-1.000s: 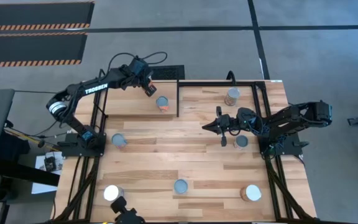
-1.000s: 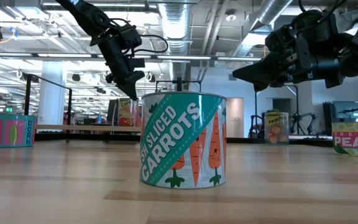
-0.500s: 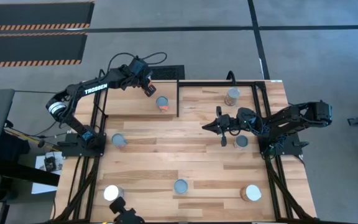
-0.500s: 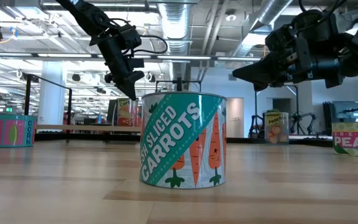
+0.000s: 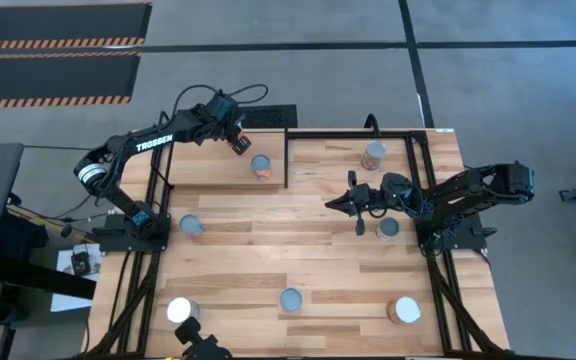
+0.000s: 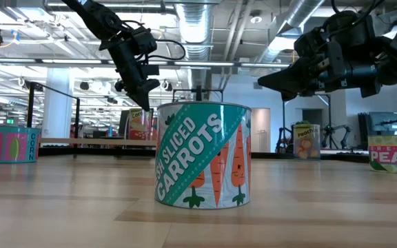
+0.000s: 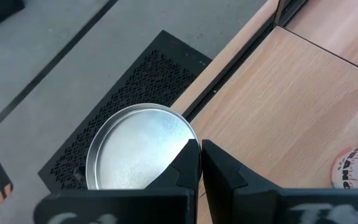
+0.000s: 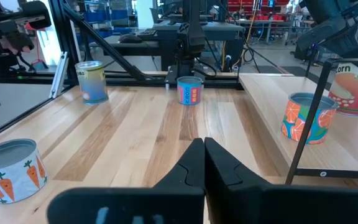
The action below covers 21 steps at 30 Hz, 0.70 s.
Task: Pick and place cans onto a shelf
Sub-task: Put the top canned corn on the shelf, then put the top canned peaches on the shelf
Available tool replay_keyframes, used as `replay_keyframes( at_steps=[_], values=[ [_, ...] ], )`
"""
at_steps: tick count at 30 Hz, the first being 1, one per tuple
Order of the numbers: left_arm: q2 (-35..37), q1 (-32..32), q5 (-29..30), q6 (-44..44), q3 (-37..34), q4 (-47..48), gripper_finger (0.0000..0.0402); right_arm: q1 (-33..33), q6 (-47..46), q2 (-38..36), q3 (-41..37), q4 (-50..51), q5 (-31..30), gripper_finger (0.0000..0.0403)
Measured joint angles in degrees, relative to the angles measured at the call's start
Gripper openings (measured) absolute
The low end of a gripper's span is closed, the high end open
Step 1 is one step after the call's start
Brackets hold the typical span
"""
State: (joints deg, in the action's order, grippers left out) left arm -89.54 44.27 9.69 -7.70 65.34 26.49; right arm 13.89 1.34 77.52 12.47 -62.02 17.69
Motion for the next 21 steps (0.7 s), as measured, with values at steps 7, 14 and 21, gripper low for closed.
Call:
replay_keyframes(
  at_steps=[7,14,21],
  values=[
    [0.0,0.0,-0.2,0.2,0.0,0.2,0.0020,0.0,-0.2,0.0,0.0,0.0,0.0,0.0012],
    [0.0,-0.5,-0.4,0.2,2.0,5.0,0.0071,0.0,-0.3,0.0,0.0,0.0,0.0,0.0012],
    [2.0,-2.7,-0.8,-0.6,3.5,5.3,0.0097,0.0,-0.3,0.0,0.0,0.1,0.0,0.0012]
  ],
)
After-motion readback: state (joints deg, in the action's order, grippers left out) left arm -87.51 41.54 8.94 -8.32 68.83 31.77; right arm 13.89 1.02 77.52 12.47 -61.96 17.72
